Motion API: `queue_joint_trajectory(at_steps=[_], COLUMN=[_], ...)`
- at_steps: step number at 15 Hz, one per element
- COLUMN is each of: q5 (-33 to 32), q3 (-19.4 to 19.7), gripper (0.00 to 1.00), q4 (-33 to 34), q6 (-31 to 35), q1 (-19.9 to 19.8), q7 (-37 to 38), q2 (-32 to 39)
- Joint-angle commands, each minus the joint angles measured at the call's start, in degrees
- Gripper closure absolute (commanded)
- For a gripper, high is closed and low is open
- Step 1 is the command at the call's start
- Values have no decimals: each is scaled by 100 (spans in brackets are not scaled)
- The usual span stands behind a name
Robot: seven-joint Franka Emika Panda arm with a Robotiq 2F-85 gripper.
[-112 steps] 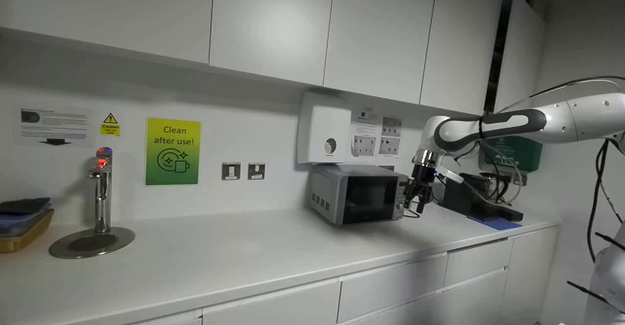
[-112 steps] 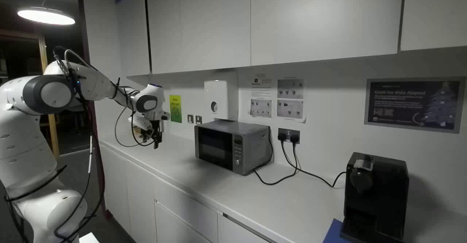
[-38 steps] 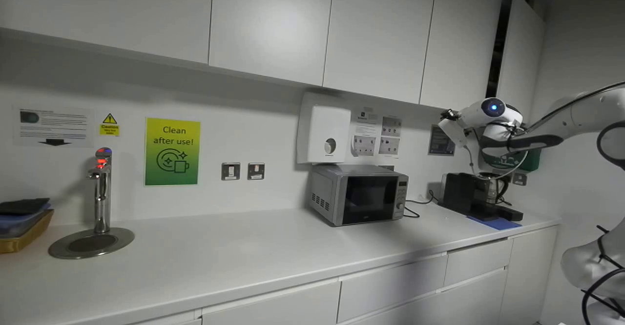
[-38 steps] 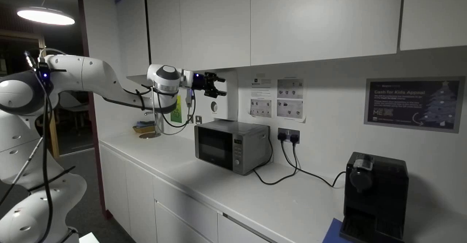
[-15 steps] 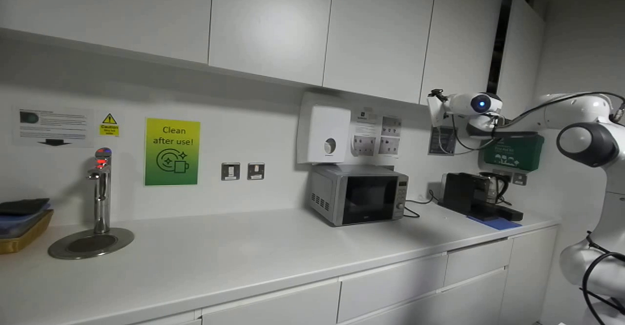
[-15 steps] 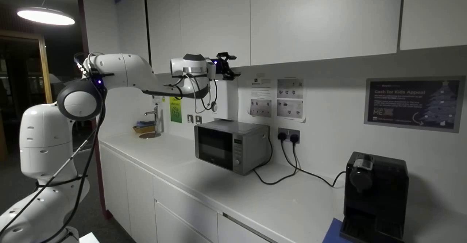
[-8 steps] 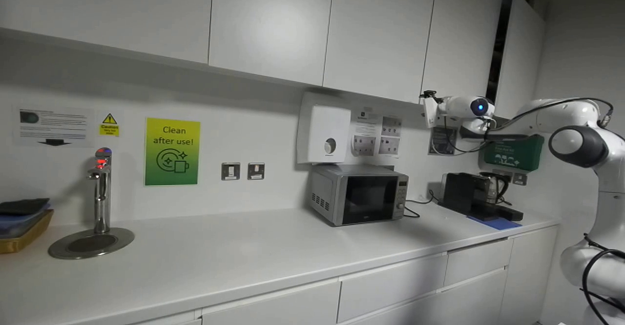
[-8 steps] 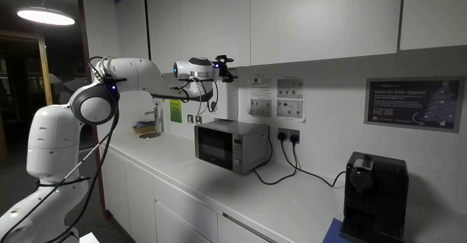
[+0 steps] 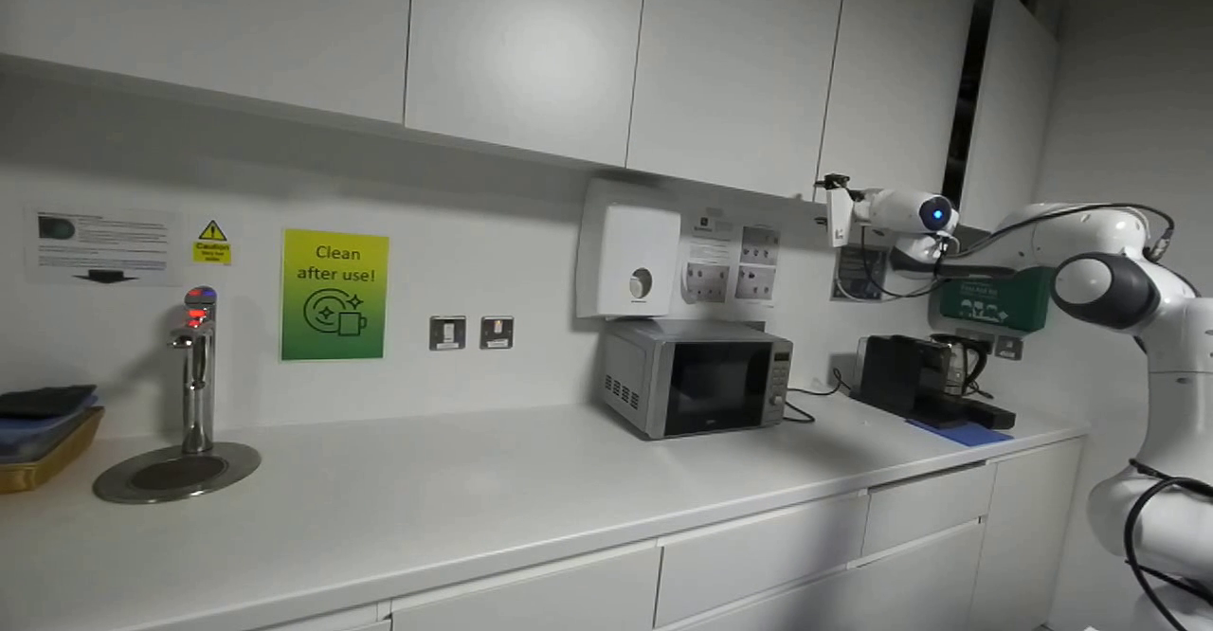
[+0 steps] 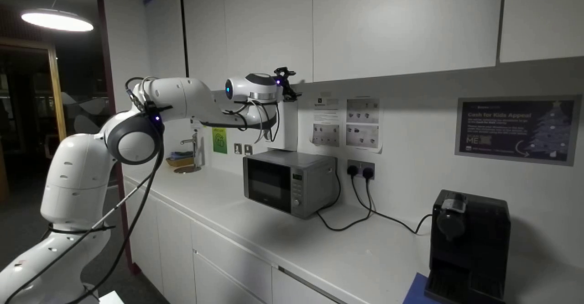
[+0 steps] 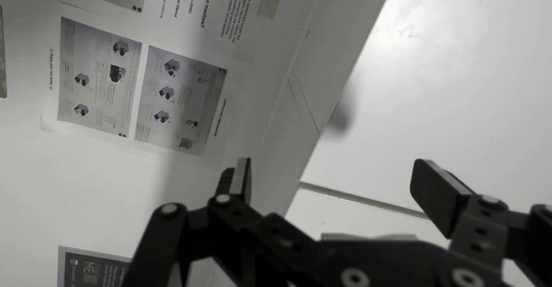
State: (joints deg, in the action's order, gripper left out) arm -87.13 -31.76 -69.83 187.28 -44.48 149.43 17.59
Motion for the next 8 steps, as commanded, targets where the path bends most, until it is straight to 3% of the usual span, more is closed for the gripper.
queue_joint_trajectory(at_steps=[1, 3, 8], q5=[-102, -4, -5], q3=[23, 0, 0], gripper=[0, 0, 0], q4=[468, 136, 209], q6=[283, 92, 92], q1=[132, 50, 104], q7=[0, -4, -11], q2=[367, 184, 277])
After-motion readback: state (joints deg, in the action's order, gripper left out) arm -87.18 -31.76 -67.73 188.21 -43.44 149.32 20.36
